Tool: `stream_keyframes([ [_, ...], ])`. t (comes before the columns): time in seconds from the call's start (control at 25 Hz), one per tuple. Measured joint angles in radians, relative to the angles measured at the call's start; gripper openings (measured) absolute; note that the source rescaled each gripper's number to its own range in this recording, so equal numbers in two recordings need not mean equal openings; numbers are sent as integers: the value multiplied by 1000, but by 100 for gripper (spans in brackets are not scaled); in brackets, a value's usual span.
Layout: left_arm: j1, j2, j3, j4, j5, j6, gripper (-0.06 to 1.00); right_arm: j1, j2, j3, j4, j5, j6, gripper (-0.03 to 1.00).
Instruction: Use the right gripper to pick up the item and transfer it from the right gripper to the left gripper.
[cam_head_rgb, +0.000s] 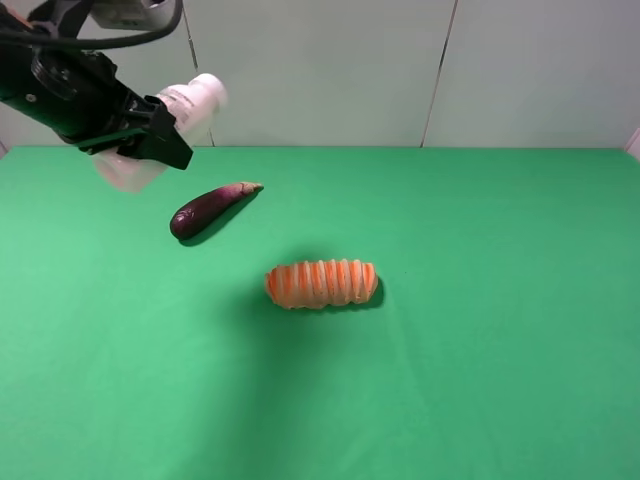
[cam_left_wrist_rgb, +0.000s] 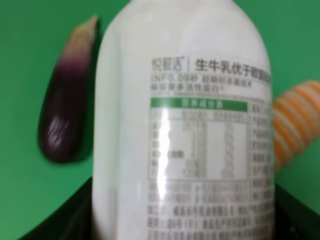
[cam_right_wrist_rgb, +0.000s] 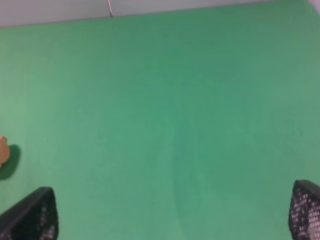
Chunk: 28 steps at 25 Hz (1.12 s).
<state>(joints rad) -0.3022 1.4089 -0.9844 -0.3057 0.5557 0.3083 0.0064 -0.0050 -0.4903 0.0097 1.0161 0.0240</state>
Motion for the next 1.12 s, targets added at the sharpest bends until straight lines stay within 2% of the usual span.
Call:
stream_keyframes([
  [0.24, 59, 0, 92, 81, -19, -144, 2, 0, 0, 0, 0, 0, 0, 100],
  [0.64, 182, -2, 260, 211, -174, -343, 2, 0, 0, 0, 0, 0, 0, 100],
  [0.8, 220, 12, 267, 253, -223, -356, 2, 0, 0, 0, 0, 0, 0, 100],
  [1.12, 224, 141, 267, 332, -366, -359, 2, 0, 0, 0, 0, -3, 0, 100],
])
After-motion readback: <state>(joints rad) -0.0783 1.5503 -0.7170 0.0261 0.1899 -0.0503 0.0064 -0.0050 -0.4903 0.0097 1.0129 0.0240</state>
